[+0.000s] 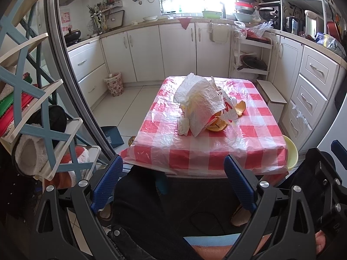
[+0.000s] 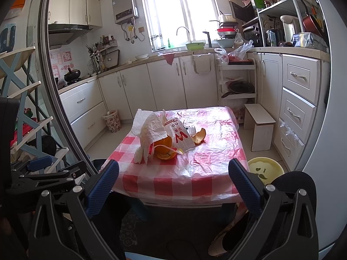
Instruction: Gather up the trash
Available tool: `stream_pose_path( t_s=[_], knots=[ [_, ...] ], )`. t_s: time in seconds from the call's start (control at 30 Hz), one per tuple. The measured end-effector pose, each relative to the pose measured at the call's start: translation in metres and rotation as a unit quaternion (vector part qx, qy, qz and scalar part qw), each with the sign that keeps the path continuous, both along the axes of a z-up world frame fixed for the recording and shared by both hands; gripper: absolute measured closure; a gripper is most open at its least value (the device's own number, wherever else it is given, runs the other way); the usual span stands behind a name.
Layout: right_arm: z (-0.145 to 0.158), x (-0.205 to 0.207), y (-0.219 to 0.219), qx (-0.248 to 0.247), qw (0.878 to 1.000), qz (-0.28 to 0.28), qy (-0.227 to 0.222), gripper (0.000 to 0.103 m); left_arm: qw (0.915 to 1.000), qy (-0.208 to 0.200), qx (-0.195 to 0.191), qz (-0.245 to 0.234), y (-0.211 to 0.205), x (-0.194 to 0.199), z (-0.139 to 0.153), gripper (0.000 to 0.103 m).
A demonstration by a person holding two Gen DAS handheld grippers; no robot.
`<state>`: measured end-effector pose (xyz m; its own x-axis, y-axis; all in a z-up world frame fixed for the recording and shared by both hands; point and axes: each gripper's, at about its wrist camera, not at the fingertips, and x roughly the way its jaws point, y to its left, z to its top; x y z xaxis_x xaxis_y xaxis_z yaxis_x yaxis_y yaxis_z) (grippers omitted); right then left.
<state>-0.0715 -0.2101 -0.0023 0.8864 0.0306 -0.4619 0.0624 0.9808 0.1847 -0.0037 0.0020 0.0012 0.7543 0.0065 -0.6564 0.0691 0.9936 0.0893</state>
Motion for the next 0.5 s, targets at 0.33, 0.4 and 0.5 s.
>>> stream_pose_path(
  t_s=[0.33,0.4,0.5],
  knots=[
    [-0.0004,0.0006,0.0006,0.0,1.0,0.0,0.0,0.006,1.0,0.004,0.002,0.001,-0.0009,0.0005,-0.0033,0.013],
    [-0.0002,0.0008,0.0006,0.0,1.0,0.0,0.0,0.006,1.0,0.004,0.001,0.001,-0.0008,0.0005,-0.0033,0.013],
    [0.0003,0.0014,0.0005,0.0,1.0,0.0,0.0,0.006,1.0,0.006,0.002,0.0,-0.0009,0.0012,-0.0051,0.013]
  ],
)
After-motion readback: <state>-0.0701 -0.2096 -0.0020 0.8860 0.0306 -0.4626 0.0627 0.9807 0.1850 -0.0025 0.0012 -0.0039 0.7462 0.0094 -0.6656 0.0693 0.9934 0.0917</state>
